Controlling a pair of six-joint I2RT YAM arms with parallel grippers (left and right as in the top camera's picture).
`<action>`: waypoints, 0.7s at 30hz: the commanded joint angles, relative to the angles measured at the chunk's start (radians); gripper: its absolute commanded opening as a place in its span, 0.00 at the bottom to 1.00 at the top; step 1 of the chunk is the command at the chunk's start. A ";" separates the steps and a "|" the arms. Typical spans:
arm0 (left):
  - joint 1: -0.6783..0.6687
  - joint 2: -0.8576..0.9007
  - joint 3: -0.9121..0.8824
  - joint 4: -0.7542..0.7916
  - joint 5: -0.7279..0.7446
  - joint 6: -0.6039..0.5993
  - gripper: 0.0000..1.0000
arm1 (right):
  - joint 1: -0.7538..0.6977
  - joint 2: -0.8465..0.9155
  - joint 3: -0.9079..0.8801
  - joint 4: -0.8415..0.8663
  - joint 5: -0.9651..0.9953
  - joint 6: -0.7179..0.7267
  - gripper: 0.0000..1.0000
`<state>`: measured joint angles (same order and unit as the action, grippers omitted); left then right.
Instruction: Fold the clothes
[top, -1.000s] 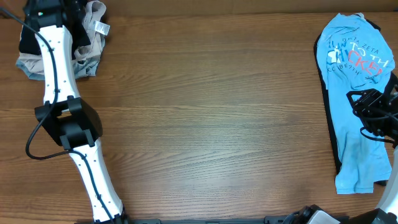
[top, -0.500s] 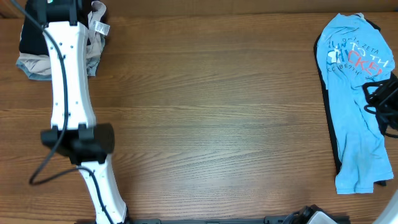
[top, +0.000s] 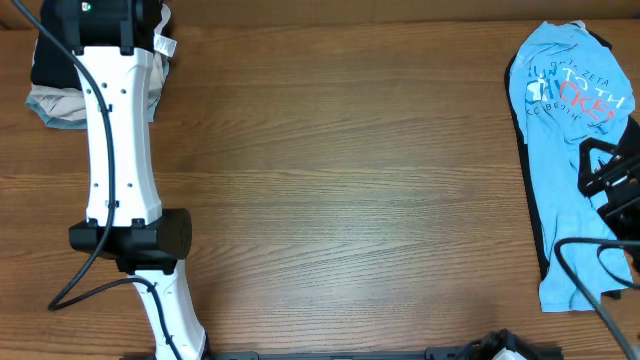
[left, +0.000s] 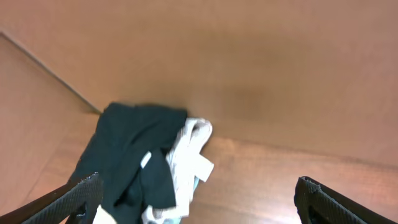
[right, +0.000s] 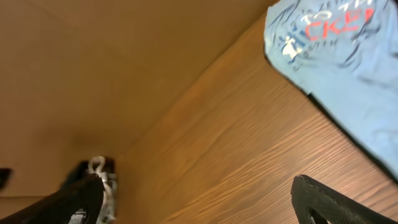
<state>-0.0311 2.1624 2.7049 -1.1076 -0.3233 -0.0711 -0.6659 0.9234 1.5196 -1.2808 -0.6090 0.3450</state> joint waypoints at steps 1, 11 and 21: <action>-0.002 0.007 0.000 -0.021 0.007 0.019 1.00 | 0.005 0.000 0.017 -0.006 -0.021 0.071 1.00; -0.002 0.008 0.000 -0.051 0.007 0.019 1.00 | 0.006 0.007 -0.020 0.011 0.064 0.018 1.00; -0.002 0.008 0.000 -0.051 0.007 0.019 1.00 | 0.499 -0.055 -0.314 0.486 0.332 -0.218 1.00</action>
<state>-0.0311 2.1624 2.7049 -1.1584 -0.3241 -0.0711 -0.3069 0.9138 1.2888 -0.8612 -0.4412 0.2169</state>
